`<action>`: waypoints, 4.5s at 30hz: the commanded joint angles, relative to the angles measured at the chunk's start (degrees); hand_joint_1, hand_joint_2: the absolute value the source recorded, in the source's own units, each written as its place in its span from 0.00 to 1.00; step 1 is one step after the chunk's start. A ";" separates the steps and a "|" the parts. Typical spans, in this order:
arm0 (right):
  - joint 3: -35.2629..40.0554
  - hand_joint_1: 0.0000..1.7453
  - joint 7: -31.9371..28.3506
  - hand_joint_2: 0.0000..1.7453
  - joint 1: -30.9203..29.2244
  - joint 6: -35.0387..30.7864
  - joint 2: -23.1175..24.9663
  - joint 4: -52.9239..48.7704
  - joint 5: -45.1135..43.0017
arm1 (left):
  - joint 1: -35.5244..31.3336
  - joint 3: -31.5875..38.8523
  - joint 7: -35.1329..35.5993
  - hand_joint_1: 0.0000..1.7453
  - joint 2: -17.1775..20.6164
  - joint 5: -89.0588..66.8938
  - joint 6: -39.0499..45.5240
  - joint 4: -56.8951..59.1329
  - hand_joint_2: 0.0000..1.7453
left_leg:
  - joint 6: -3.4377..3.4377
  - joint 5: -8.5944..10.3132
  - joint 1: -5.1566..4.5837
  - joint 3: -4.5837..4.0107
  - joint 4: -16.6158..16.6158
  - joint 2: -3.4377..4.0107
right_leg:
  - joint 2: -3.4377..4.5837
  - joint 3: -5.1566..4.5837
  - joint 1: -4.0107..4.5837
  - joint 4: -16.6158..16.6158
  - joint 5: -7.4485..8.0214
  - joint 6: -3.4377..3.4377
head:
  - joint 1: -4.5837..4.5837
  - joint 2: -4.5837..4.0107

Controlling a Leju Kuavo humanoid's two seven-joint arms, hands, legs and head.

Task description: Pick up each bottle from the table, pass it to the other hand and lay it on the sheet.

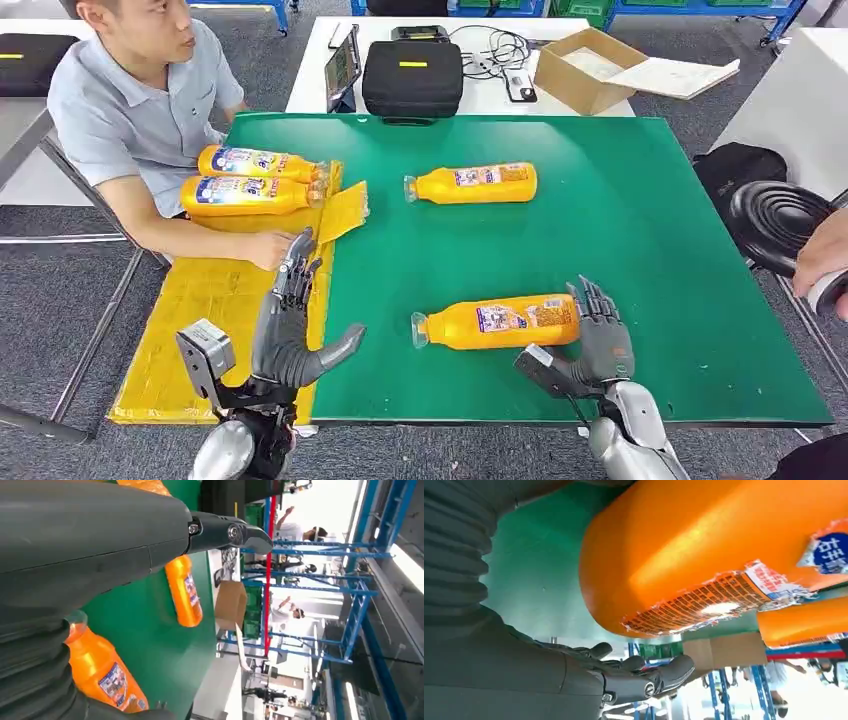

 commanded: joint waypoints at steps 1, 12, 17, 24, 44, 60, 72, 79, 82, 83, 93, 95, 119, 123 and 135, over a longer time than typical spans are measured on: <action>-1.44 0.00 0.51 1.00 1.48 2.94 0.09 10.12 0.42 | -2.29 -1.05 0.24 0.00 0.71 0.32 0.00 4.39 1.00 | 0.02 0.18 0.04 -0.04 -0.07 -0.28 | -0.37 0.11 0.06 -0.13 0.09 -0.08 | 0.04 0.00; -1.43 1.00 -1.39 1.00 -5.73 6.31 1.57 18.84 0.82 | -8.67 -2.79 1.25 0.00 0.15 3.51 -1.82 7.28 1.00 | 0.09 0.45 0.03 0.02 0.00 -0.22 | -0.30 0.29 0.06 -0.30 0.30 -0.04 | 0.02 0.00; -0.20 1.00 -1.64 1.00 -5.06 6.38 1.45 19.69 2.24 | -8.66 -2.62 2.15 0.00 0.32 5.58 -2.64 7.86 1.00 | 0.10 0.39 0.06 0.17 -0.01 -0.15 | -0.21 0.46 0.08 -0.37 0.33 -0.01 | 0.02 0.00; 0.24 1.00 -3.17 1.00 -4.75 6.40 1.68 20.00 2.82 | -9.15 -3.09 1.30 0.00 0.20 5.81 -2.77 8.18 1.00 | 0.13 0.19 0.04 0.66 0.09 0.09 | 0.06 0.80 0.08 -0.27 0.25 -0.10 | 0.02 0.00; -2.30 1.00 -9.92 1.00 -3.17 -0.82 2.75 18.22 0.00 | -8.53 -2.87 -1.97 0.00 0.01 3.61 -0.02 7.37 1.00 | 0.16 0.08 0.12 0.67 0.03 0.09 | 0.07 0.86 0.18 -0.36 0.25 0.03 | 0.02 0.00; -14.21 1.00 -16.42 1.00 6.25 -7.78 5.17 -13.14 -4.86 | -4.84 -0.43 -8.84 0.00 -0.38 -0.76 11.30 3.96 1.00 | 0.19 0.05 0.09 0.08 0.00 0.00 | 0.07 0.99 0.13 -0.26 0.18 0.01 | 0.00 0.00; -14.21 1.00 -16.42 1.00 6.25 -7.78 5.17 -13.14 -4.86 | -4.84 -0.43 -8.84 0.00 -0.38 -0.76 11.30 3.96 1.00 | 0.16 0.13 0.08 -0.45 0.00 -0.03 | -0.08 0.59 0.12 -0.26 0.18 0.02 | 0.02 0.00; -15.97 1.00 -16.42 1.00 7.53 -7.78 5.38 -18.30 -7.83 | -3.58 0.18 -9.52 0.00 -0.28 -0.60 12.39 2.88 1.00 | 0.18 0.13 0.07 -0.50 0.00 -0.01 | -0.08 0.52 0.11 -0.25 0.18 0.00 | 0.00 0.00; -13.51 1.00 -16.42 1.00 9.56 -7.78 5.05 -24.31 -13.36 | -2.73 0.19 -7.62 0.00 0.10 2.04 10.48 2.87 1.00 | 0.17 0.11 0.08 -0.54 0.01 0.03 | -0.02 0.48 0.11 -0.25 0.18 0.04 | 0.00 0.00; -12.60 1.00 -16.42 1.00 9.95 -7.78 5.00 -26.27 -15.46 | -2.37 0.19 -7.10 0.00 0.16 2.63 10.06 3.05 1.00 | 0.18 0.11 0.07 -0.50 -0.01 0.01 | -0.06 0.51 0.10 -0.26 0.16 0.01 | 0.00 0.00; -10.75 1.00 -16.42 1.00 15.85 -7.78 5.94 -48.41 -21.70 | 3.98 2.09 -3.25 0.00 -0.25 5.38 7.99 6.12 1.00 | 0.15 0.08 0.06 -0.56 -0.02 0.05 | -0.01 0.42 0.09 -0.23 0.14 0.01 | 0.00 0.00; -12.23 1.00 -16.42 1.00 15.96 -7.78 7.46 -52.45 -20.43 | 4.43 1.55 -0.79 0.00 -0.58 7.88 6.57 7.11 1.00 | 0.16 0.10 0.02 -0.61 -0.01 0.01 | -0.05 0.34 0.05 -0.20 0.13 0.02 | 0.00 0.00; -1.45 1.00 -16.42 1.00 8.87 -5.84 7.75 -52.22 -31.63 | 2.62 -8.13 -6.46 0.00 0.84 9.55 -14.25 15.29 1.00 | 0.16 0.11 0.06 -0.69 -0.02 0.20 | 0.15 0.26 0.08 -0.25 0.23 0.05 | 0.00 0.00; 1.79 1.00 -16.42 1.00 7.32 -4.01 9.44 -49.43 -34.58 | 2.26 -8.48 -8.48 0.00 -0.13 10.62 -18.60 13.86 1.00 | 0.15 0.12 0.09 -0.62 -0.05 0.17 | 0.10 0.33 0.11 -0.29 0.23 0.00 | 0.00 0.00; 6.07 1.00 -16.42 1.00 5.31 0.12 13.63 -41.04 -39.47 | 1.48 -9.07 -12.13 0.00 -1.92 13.57 -25.17 8.82 1.00 | 0.13 0.15 0.12 -0.66 -0.02 0.11 | 0.04 0.34 0.14 -0.26 0.21 0.02 | 0.02 0.00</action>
